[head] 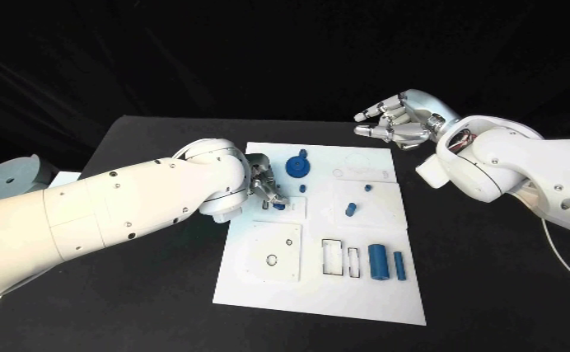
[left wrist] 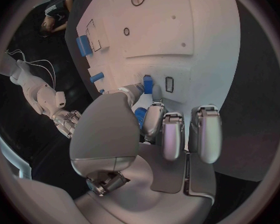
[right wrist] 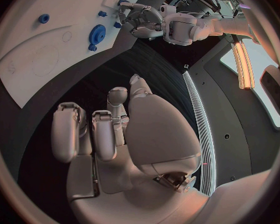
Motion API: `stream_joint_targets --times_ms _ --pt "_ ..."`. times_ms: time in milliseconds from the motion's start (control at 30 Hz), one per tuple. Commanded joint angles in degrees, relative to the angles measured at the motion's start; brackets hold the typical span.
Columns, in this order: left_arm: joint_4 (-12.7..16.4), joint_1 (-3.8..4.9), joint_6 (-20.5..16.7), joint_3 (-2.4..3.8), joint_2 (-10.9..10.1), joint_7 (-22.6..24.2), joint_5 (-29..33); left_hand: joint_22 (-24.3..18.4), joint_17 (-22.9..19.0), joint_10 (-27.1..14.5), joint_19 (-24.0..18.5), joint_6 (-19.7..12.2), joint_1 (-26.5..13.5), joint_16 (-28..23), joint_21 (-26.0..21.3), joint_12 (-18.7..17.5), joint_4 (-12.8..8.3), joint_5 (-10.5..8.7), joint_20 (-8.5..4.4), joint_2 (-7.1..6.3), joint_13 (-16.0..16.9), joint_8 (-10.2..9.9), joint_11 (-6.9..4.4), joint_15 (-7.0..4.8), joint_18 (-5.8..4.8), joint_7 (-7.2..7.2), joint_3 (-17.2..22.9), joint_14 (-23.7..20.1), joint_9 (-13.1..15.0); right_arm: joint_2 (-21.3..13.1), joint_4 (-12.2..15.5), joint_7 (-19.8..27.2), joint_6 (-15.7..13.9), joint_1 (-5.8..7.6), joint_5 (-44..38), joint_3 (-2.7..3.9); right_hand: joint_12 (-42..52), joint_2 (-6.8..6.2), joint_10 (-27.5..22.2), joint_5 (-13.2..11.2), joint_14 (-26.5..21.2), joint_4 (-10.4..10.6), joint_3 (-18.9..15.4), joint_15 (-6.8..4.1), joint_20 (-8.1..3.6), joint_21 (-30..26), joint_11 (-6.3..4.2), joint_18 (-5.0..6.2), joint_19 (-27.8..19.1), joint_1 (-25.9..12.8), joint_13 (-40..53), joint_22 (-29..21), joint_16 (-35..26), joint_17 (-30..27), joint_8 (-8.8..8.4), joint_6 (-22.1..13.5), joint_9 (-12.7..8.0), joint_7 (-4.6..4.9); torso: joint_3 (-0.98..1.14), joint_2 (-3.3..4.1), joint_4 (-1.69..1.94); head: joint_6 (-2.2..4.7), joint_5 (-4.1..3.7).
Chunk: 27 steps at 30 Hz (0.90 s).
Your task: Assemble the parts on the task board
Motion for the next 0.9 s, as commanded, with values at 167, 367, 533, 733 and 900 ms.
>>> stream_joint_targets --times_ms 167,367,533,733,900 --pt "0.1 -0.16 3.0 -0.11 0.0 -3.0 -0.4 10.8 15.1 0.3 4.2 0.4 -0.3 0.2 0.4 0.2 -9.3 0.37 0.32 0.45 -0.1 0.3 -0.07 0.10 -0.36 -0.47 9.7 6.0 0.1 0.0 0.0 0.7 0.9 -0.04 -0.3 0.00 0.1 0.24 -0.3 -0.3 4.4 0.0 -0.2 -0.09 -0.27 -0.4 0.02 1.04 -0.1 0.1 -0.1 -0.1 -0.2 9.2 0.35 0.4 0.1 -0.12 -0.01 0.00 0.02 -0.10 0.02" --pt "-0.2 -0.16 3.1 -0.12 0.1 -3.0 -0.3 10.8 15.1 0.4 4.2 0.6 -0.9 0.2 0.4 0.4 -9.3 0.46 0.29 0.39 0.1 0.4 -0.09 0.09 -0.35 -0.52 9.9 6.0 0.3 0.0 0.0 0.7 0.8 -0.04 -0.3 0.00 0.1 0.24 -0.3 -0.3 4.4 0.0 -0.2 -0.09 -0.27 -0.4 0.02 1.04 -0.1 0.1 -0.1 -0.1 -0.2 9.2 0.35 0.4 0.1 -0.12 0.00 0.01 0.03 -0.05 -0.01" --pt "-0.6 -0.16 2.6 -0.13 0.3 -2.9 0.1 11.0 15.1 0.7 4.3 1.3 -3.7 0.2 0.5 0.7 -8.8 0.20 0.11 0.31 0.4 0.9 -0.49 -0.18 -0.40 -1.18 8.6 6.0 0.8 0.0 0.2 0.8 0.7 -0.04 -0.3 0.00 0.0 0.27 -0.3 -0.3 4.4 0.0 -0.2 -0.09 -0.27 -0.4 0.02 1.07 -0.2 0.2 -0.2 -0.2 -0.3 9.1 0.35 0.4 0.1 -0.13 0.03 0.01 0.00 -0.15 0.07" --pt "-1.1 -0.16 2.2 -0.14 0.6 -2.9 0.4 11.5 15.1 1.1 4.6 2.6 -7.4 0.2 0.7 1.4 -7.4 0.12 -0.30 0.03 1.2 1.1 -1.06 -0.65 -0.51 -1.86 4.4 6.0 1.0 -0.1 0.3 0.9 0.7 -0.04 -0.3 0.00 0.0 0.27 -0.3 -0.3 4.4 0.0 -0.2 -0.09 -0.27 -0.4 0.02 1.07 -0.2 0.2 -0.2 -0.2 -0.3 9.1 0.35 0.4 0.1 -0.13 0.03 -0.01 -0.01 -0.12 0.08" --pt "-1.5 -0.16 2.4 -0.14 0.9 -2.8 0.5 11.8 15.1 1.3 4.7 3.1 -9.1 0.2 0.9 1.8 -6.4 0.14 -0.50 0.29 1.7 0.9 -1.19 -0.81 -0.57 -2.00 1.9 6.0 1.0 -0.1 0.4 0.9 0.6 -0.04 -0.3 0.00 -0.2 0.27 -0.4 -0.3 4.4 -0.1 -0.3 -0.09 -0.27 -0.5 0.02 1.10 -0.2 0.2 -0.3 -0.4 -0.4 9.0 0.33 0.4 0.1 -0.12 0.04 0.01 -0.03 -0.08 0.06"
